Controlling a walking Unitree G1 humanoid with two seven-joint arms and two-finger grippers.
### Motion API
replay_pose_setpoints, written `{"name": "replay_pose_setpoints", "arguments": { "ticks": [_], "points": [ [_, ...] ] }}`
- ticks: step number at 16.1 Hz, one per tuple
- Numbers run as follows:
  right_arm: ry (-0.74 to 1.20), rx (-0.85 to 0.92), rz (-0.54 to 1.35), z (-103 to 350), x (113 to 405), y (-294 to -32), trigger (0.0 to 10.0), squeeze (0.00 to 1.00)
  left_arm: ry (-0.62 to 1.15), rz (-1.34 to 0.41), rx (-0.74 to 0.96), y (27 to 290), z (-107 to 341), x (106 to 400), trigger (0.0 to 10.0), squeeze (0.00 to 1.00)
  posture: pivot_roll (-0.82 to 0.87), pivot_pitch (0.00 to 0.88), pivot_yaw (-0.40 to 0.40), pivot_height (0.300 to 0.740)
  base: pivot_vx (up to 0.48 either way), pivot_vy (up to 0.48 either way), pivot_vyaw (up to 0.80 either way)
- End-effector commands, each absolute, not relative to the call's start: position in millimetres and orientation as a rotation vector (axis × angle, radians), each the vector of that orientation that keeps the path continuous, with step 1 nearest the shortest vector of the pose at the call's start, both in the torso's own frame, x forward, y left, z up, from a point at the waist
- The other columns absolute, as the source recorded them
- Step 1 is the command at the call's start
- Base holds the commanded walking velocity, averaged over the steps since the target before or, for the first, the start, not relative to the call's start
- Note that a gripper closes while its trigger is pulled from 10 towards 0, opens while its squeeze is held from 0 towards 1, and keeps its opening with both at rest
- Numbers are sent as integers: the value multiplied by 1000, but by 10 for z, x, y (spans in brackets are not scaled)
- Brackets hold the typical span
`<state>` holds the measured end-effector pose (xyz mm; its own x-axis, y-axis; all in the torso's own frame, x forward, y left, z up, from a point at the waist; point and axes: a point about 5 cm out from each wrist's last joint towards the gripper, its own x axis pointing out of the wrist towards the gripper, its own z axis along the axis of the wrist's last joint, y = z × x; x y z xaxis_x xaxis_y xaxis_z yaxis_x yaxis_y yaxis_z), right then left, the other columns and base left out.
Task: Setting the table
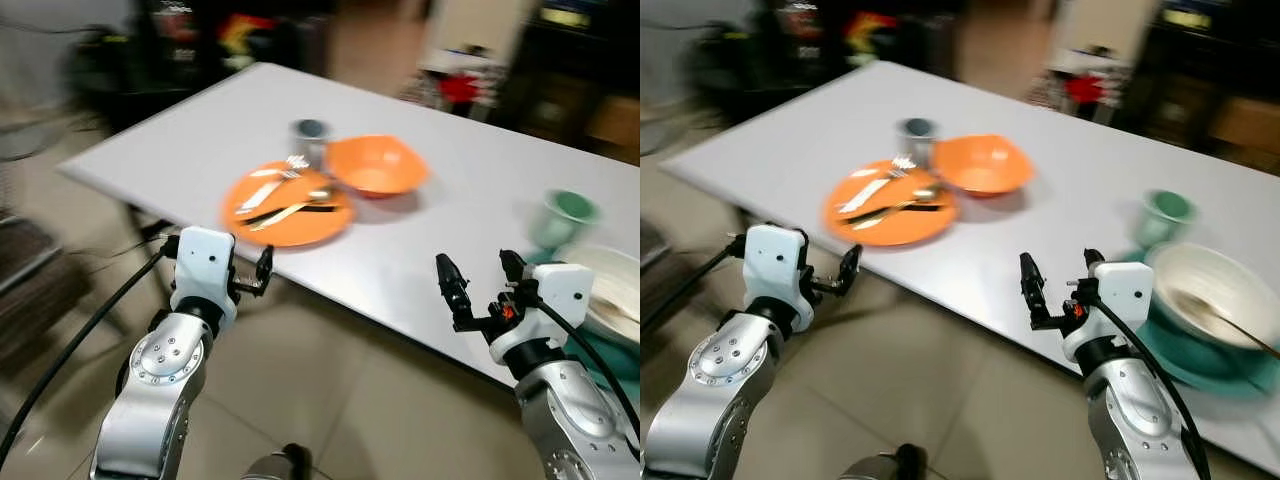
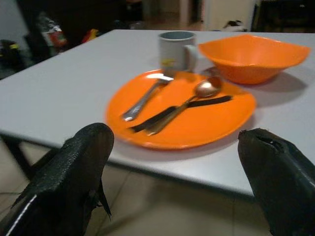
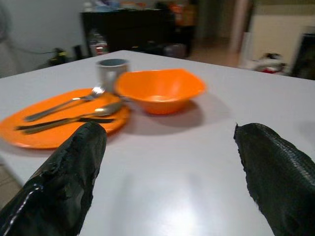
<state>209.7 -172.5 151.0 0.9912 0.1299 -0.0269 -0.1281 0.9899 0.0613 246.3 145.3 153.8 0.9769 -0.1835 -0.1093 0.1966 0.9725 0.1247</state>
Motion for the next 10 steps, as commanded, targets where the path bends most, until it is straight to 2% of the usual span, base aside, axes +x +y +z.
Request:
{"name": "replay_pose_setpoints", "arguments": {
  "ticks": [1,2,3,4,10],
  "points": [
    [34,64,125,1506,2107,-1745,10000,1000,53,-223,156,1429,1629,2469,10000,769,4,0,-25,740,0,0,800],
    [27,59,130,1508,2122,-1740,10000,1000,30,-228,203,1423,1653,2478,10000,373,5,0,-26,740,0,0,800],
    [25,57,135,1507,2131,-1732,10000,1000,29,-225,223,1429,1651,2488,10000,373,6,0,-27,740,0,0,800],
    [31,52,143,1483,2162,-1699,10000,1000,57,-218,219,1456,1623,2508,10000,0,8,0,-16,740,0,0,800],
    [30,112,122,1464,2213,-1685,10000,1000,58,-227,218,1445,1642,2505,10000,0,17,0,-25,740,0,0,800]
  ]
}}
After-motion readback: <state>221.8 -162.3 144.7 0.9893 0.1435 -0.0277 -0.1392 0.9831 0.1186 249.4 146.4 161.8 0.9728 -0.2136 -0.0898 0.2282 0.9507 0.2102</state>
